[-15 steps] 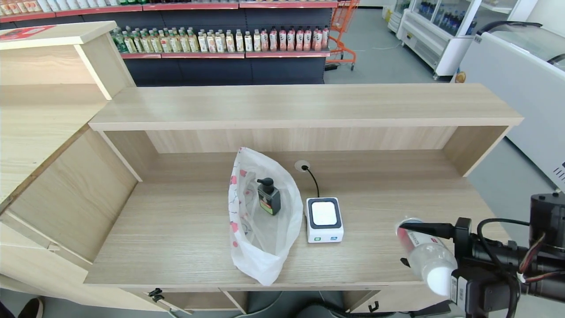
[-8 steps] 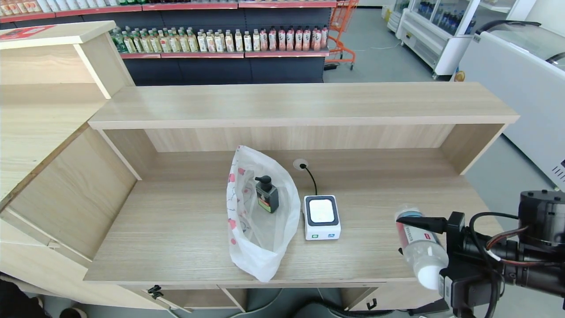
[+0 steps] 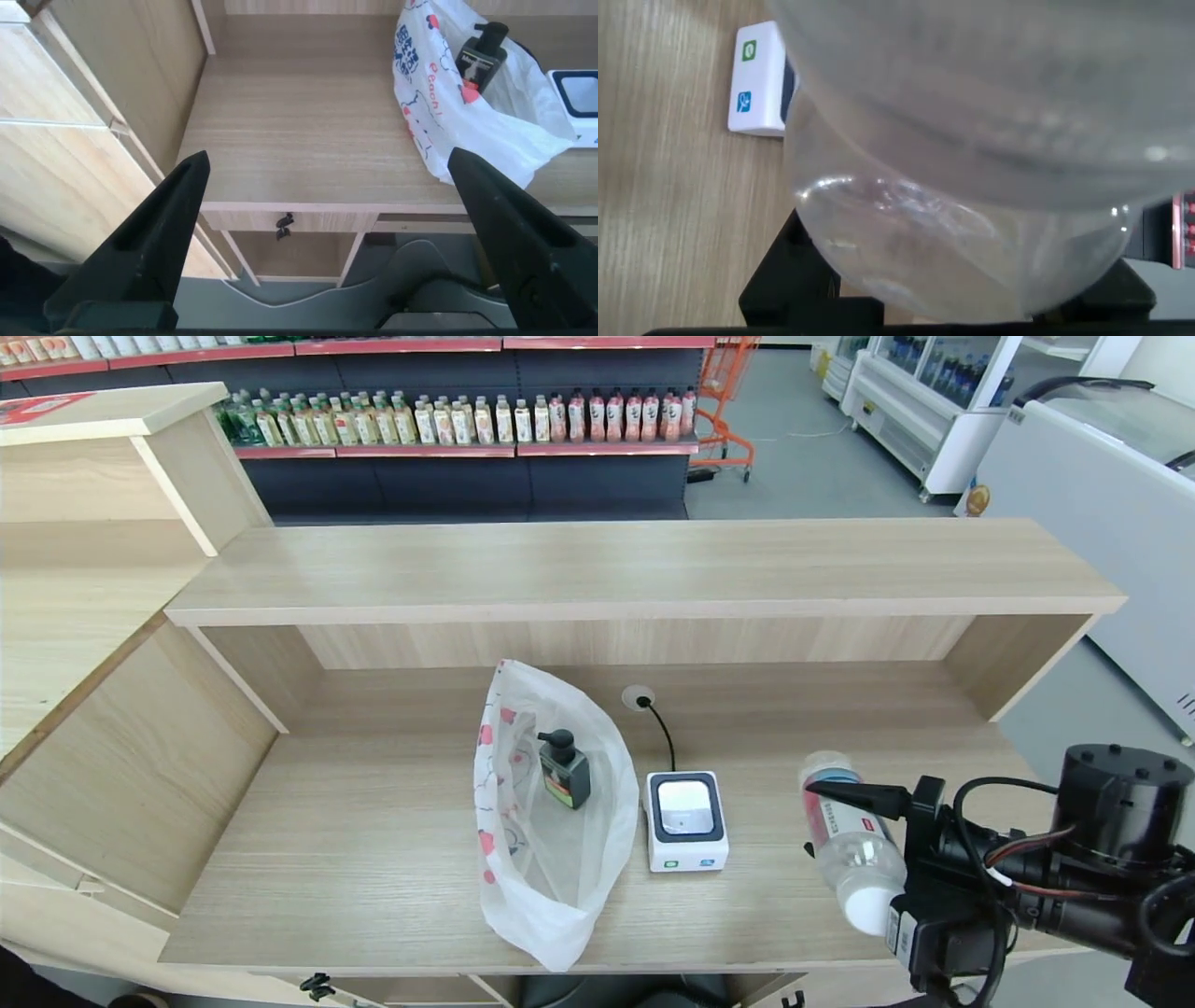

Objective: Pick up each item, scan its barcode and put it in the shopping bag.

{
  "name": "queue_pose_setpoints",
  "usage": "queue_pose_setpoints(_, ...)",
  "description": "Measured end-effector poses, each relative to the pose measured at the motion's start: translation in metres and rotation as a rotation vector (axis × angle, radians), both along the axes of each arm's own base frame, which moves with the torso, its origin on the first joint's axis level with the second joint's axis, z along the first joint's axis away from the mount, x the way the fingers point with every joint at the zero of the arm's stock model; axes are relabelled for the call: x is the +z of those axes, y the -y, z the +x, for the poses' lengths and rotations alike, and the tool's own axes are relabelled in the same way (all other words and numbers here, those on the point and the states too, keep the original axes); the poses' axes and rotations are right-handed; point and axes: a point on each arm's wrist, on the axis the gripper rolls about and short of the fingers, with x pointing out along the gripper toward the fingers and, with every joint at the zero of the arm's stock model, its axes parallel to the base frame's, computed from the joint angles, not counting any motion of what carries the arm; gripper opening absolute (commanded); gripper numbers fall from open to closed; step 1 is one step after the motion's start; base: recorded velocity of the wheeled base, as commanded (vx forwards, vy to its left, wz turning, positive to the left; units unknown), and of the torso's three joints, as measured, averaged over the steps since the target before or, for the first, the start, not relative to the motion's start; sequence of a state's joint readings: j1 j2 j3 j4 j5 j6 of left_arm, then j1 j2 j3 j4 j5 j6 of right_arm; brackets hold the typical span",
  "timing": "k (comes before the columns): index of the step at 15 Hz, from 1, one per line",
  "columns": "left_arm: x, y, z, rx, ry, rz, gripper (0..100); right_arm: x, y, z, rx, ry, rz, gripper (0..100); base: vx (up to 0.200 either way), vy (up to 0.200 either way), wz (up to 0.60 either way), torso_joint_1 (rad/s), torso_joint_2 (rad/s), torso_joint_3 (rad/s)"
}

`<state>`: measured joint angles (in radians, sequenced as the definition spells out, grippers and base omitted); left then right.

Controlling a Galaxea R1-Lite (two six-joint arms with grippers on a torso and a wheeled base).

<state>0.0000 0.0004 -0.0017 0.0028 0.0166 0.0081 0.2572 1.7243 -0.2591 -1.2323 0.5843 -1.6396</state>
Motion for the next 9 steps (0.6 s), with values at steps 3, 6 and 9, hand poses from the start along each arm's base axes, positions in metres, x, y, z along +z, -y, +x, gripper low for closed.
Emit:
queue_pose_setpoints(3,0.000,0.000,0.000,0.000,0.000,0.000,100,-0.011,-0.005,-0.001,0.018,-0.028,0.022,0,0.000,0.000,0.00,0.000,0.00,0.000)
queue_pose_setpoints(6,0.000,0.000,0.000,0.000,0.000,0.000,100,-0.019,-0.019,0.000,0.058,-0.013,0.090,0,0.000,0.000,0.00,0.000,0.00,0.000)
queue_pose_setpoints(9,0.000,0.000,0.000,0.000,0.000,0.000,100,-0.040,-0.026,-0.003,0.077,-0.111,0.085,0,0.000,0.000,0.00,0.000,0.00,0.000)
